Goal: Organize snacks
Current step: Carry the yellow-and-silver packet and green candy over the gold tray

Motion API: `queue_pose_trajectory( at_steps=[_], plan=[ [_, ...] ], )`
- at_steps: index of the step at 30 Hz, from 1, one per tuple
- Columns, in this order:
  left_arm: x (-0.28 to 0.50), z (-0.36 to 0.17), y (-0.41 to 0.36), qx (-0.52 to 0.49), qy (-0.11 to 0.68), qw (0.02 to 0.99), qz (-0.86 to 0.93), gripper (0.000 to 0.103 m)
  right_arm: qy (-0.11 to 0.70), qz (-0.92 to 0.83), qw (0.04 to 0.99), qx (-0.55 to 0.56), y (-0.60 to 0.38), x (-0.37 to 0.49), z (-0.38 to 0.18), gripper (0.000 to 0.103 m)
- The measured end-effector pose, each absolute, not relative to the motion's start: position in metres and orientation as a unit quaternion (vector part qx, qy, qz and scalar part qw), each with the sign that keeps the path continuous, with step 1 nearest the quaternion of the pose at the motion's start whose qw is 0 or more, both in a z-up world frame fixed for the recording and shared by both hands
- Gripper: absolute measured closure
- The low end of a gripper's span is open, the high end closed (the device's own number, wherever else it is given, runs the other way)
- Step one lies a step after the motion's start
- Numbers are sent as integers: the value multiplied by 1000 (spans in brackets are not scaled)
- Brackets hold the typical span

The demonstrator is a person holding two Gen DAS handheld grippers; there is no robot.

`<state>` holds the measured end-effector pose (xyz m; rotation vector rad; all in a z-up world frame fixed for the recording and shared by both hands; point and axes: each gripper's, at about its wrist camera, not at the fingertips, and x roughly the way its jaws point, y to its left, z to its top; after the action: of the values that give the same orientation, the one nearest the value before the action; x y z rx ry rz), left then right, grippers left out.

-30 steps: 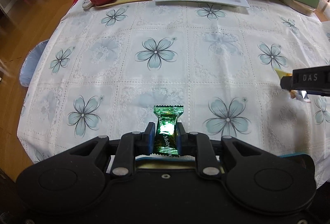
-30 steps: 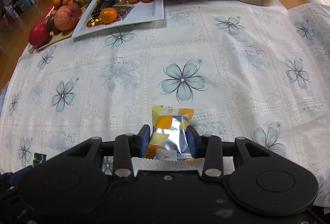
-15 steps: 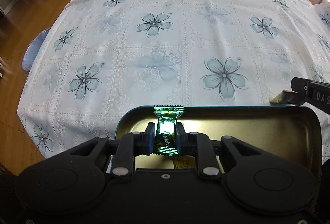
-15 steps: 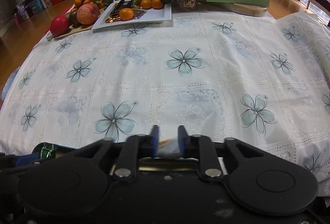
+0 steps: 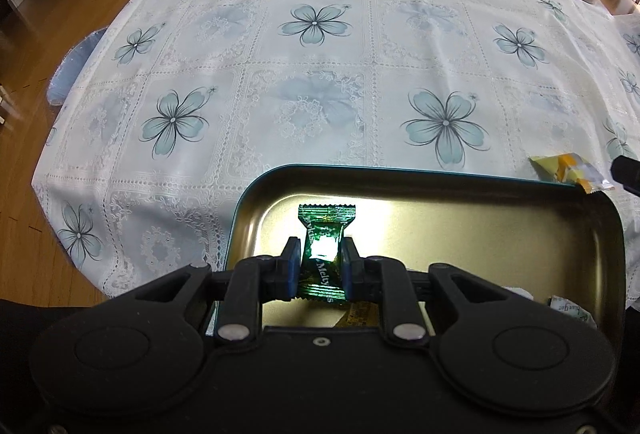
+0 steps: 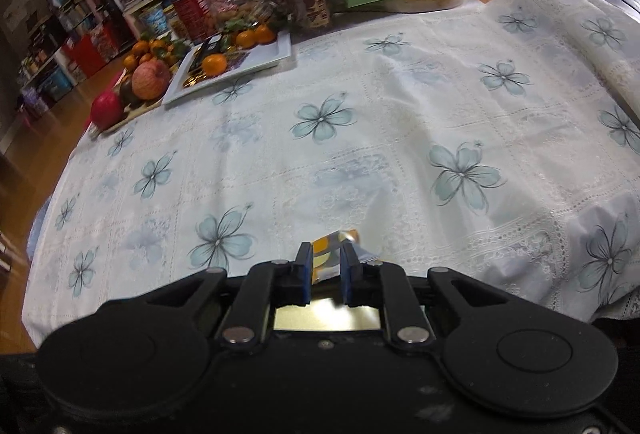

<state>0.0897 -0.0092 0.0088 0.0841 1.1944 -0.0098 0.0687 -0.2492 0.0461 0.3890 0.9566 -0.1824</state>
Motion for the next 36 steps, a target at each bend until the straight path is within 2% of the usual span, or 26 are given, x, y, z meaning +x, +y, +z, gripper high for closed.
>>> queue_pose_trajectory(
  at_steps=[5, 7, 11, 16, 20, 27, 33, 36],
  plan=[
    [92, 10, -9, 30, 564, 825, -9, 76, 466, -111, 845, 239, -282, 81, 45, 85],
    [93, 10, -10, 28, 566, 824, -11, 76, 483, -102, 833, 251, -286, 93, 41, 80],
    [96, 10, -12, 20, 569, 822, -18, 76, 518, -80, 820, 229, -272, 117, 33, 62],
    [95, 14, -12, 14, 567, 823, -24, 76, 537, -78, 830, 129, -241, 141, 25, 45],
    [96, 16, -12, 10, 566, 824, -29, 76, 564, -71, 820, 71, -224, 152, 8, 44],
    [98, 18, -11, 8, 567, 823, -27, 76, 583, -71, 808, 45, -211, 152, -7, 46],
    [100, 18, -9, 4, 568, 823, -22, 76, 572, -83, 814, 50, -212, 150, -7, 59],
    [100, 17, -9, 8, 568, 823, -15, 76, 556, -96, 823, 65, -217, 147, -1, 60]
  ],
)
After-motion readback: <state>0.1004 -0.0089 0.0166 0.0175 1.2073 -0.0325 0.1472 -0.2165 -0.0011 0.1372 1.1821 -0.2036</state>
